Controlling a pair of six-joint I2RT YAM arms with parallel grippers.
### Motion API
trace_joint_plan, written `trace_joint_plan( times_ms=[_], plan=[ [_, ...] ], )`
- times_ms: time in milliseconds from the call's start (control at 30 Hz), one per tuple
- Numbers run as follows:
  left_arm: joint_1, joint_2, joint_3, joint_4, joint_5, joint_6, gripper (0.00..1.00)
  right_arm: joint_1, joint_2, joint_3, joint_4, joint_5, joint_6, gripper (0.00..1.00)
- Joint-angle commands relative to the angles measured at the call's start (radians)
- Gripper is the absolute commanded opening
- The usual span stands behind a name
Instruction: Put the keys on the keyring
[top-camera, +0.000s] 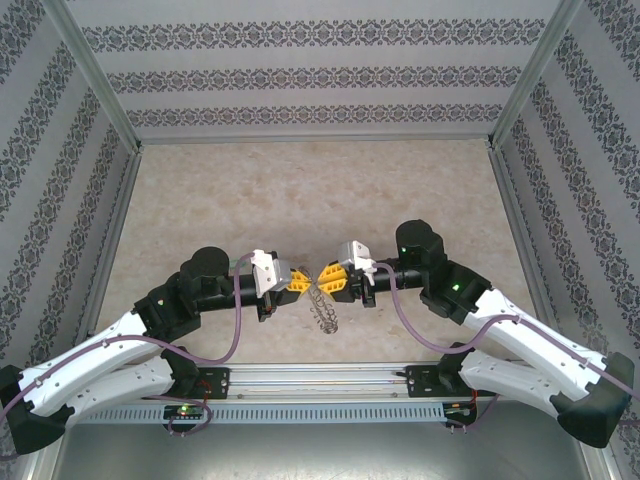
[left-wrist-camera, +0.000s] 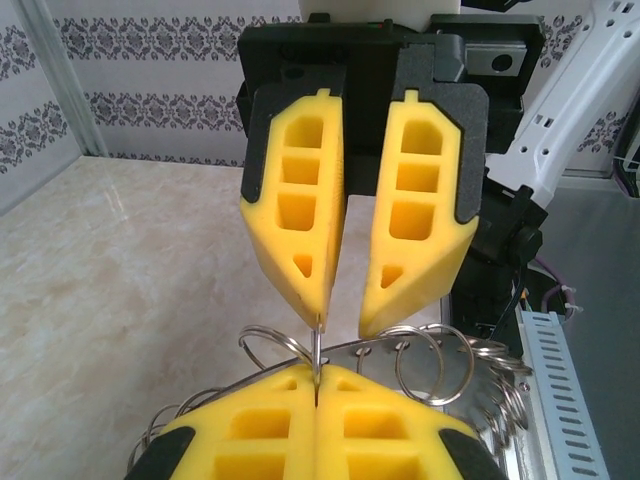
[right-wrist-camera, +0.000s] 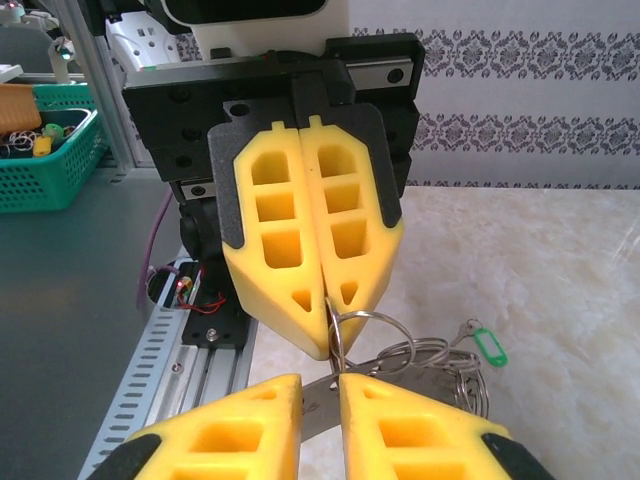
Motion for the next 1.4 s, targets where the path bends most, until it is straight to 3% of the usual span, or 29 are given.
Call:
trace_joint_plan(
  times_ms=[0,667,767,900,1033,1067,1133,1267,1367],
  plan=[
    [-0.014,-0.013,0.001,0.086,0.03,-0.017,0.0,0.011,0.006,0.028,0.028,-0.029,0.005,0.19],
    [-0.013,-0.011,0.009,0.077,0.038,-0.007,0.0,0.019,0.02,0.039,0.037,0.034,-0.003,0.21],
    [-0.013,-0.012,0.009,0.076,0.034,-0.007,0.0,0.018,0.02,0.037,0.034,0.033,-0.006,0.16],
    [-0.014,-0.007,0.011,0.079,0.034,-0.008,0.0,0.02,0.026,0.044,0.021,0.032,-0.017,0.0],
    [-0.014,0.005,0.026,0.049,0.004,-0.005,0.0,0.021,0.013,0.05,0.012,0.031,-0.026,0.0],
    [-0.014,0.007,0.033,0.033,-0.009,0.0,0.07,0.022,0.007,0.051,0.007,0.04,-0.03,0.0],
    [-0.014,0.014,0.061,-0.038,-0.092,0.014,0.37,0.022,-0.007,0.059,-0.011,0.068,-0.039,0.0],
    [-0.014,0.01,0.112,-0.182,-0.213,0.065,0.77,0.021,-0.012,0.089,-0.082,0.143,-0.066,0.0],
    [-0.015,-0.002,0.122,-0.204,-0.208,0.076,0.79,0.022,0.015,0.127,-0.156,0.183,-0.094,0.0]
  ],
)
